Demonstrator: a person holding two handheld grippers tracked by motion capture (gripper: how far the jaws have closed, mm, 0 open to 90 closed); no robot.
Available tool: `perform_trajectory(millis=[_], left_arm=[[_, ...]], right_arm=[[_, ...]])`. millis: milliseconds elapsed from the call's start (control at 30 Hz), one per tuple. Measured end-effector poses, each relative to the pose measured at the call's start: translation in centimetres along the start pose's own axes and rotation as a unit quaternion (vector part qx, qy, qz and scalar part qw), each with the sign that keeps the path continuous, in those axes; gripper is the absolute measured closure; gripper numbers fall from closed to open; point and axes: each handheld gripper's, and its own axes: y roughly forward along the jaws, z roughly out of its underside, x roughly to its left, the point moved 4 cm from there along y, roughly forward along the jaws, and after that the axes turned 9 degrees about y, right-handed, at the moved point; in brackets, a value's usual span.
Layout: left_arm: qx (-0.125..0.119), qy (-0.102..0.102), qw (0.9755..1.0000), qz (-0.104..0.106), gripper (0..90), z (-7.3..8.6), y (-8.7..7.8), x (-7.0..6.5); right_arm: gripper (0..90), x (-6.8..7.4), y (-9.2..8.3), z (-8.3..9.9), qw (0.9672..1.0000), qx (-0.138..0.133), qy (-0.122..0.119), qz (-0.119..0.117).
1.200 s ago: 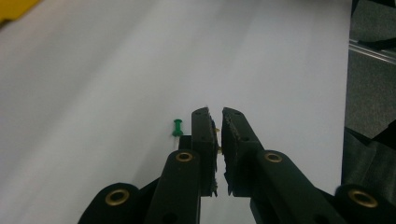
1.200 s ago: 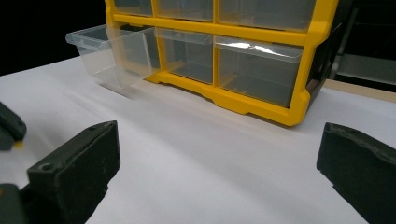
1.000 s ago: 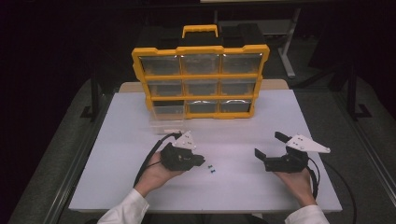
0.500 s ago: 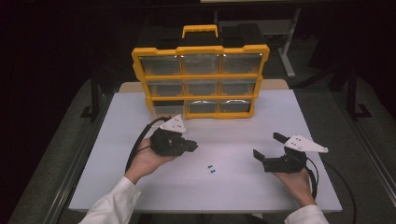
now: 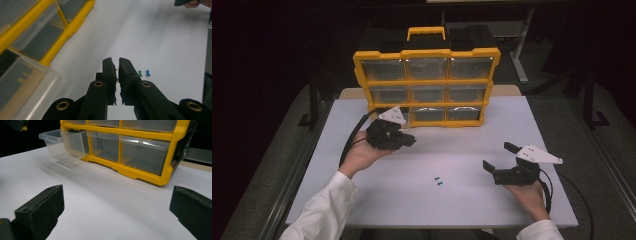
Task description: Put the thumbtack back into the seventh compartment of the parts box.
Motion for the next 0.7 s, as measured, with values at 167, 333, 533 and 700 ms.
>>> perform_trajectory(millis=[167,333,533,700], left_arm=[[0.008,0.003,0.9998,-0.019,84.0,-0.3,-0.4,1.3],[0.01,-0.007,0.9995,-0.028,84.1,-0.3,-0.8,2.6],[0.012,-0.023,0.9989,-0.039,84.0,0.0,-1.0,3.9],[0.023,-0.035,0.9981,-0.045,83.8,0.0,-0.9,4.8]], right_arm=[[0.0,0.0,0.0,0.0,1.0,0.001,0.0,0.0],[0.0,0.0,0.1,0.1,1.0,0.004,0.0,0.001],[0.0,-0.1,0.1,0.1,1.0,0.002,0.001,0.003],[0.0,0.0,0.2,0.2,1.0,0.004,-0.001,0.003]])
